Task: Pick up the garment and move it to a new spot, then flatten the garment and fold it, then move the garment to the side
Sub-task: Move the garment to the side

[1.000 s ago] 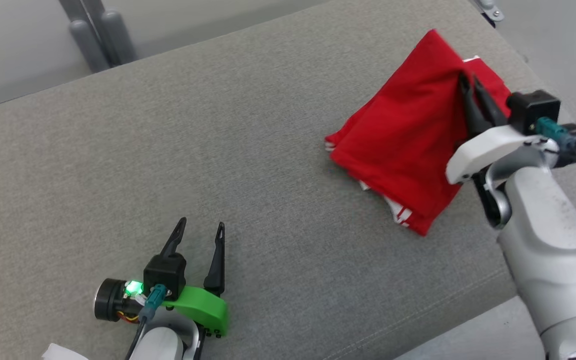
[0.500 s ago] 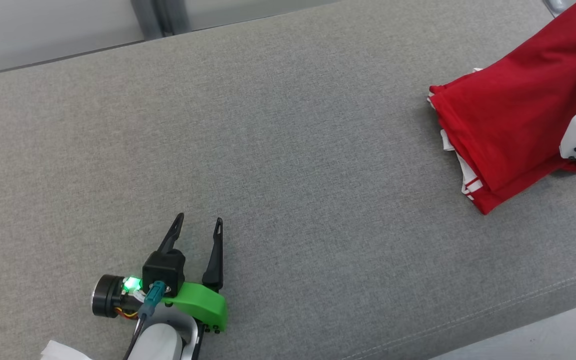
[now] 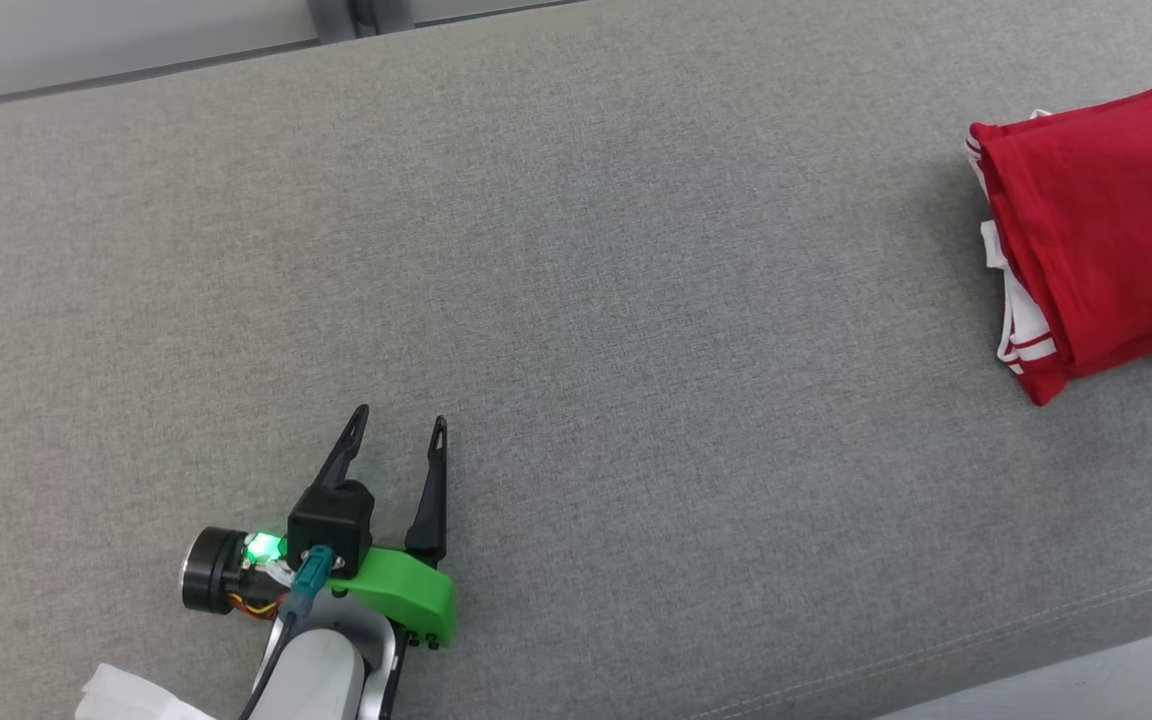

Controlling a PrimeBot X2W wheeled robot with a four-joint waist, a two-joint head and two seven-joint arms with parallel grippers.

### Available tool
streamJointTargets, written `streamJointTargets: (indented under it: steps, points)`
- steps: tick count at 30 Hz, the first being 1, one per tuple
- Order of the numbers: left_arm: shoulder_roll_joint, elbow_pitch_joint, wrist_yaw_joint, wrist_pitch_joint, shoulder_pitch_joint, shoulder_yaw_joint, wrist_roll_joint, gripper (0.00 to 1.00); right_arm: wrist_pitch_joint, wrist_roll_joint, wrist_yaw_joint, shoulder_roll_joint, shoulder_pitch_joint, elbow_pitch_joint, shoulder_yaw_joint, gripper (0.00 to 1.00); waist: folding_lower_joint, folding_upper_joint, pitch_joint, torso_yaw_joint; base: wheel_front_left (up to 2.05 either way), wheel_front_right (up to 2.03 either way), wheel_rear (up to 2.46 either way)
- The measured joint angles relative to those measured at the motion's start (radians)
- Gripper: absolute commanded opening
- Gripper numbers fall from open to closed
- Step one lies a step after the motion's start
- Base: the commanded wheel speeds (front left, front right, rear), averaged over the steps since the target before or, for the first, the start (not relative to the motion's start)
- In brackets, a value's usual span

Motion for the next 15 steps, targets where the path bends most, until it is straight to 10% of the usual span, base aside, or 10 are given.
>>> streamJointTargets:
  steps: [1, 2, 3, 15]
  points:
    - [0.0, 0.0, 0.0, 0.0, -0.001, 0.0, 0.001, 1.0, 0.0, -0.014, 0.0, 0.002, 0.0, -0.005, -0.016, 0.33, 0.0, 0.0, 0.002, 0.002, 0.0, 0.0, 0.0]
    - [0.0, 0.0, 0.0, 0.0, -0.002, 0.001, 0.002, 1.0, 0.0, -0.029, 0.0, 0.005, 0.0, -0.016, -0.038, 0.85, 0.0, 0.0, 0.004, 0.004, 0.0, 0.0, 0.0]
    - [0.0, 0.0, 0.0, 0.0, -0.003, 0.001, 0.002, 1.0, 0.0, -0.048, 0.0, 0.007, 0.0, -0.024, -0.053, 1.0, 0.0, 0.0, 0.006, 0.007, 0.0, 0.0, 0.0]
    - [0.0, 0.001, 0.001, 0.0, -0.005, 0.012, 0.005, 1.0, 0.0, -0.09, 0.0, 0.114, 0.025, -0.121, -0.084, 1.0, 0.0, -0.0001, 0.002, 0.01, 0.0, 0.0, 0.0]
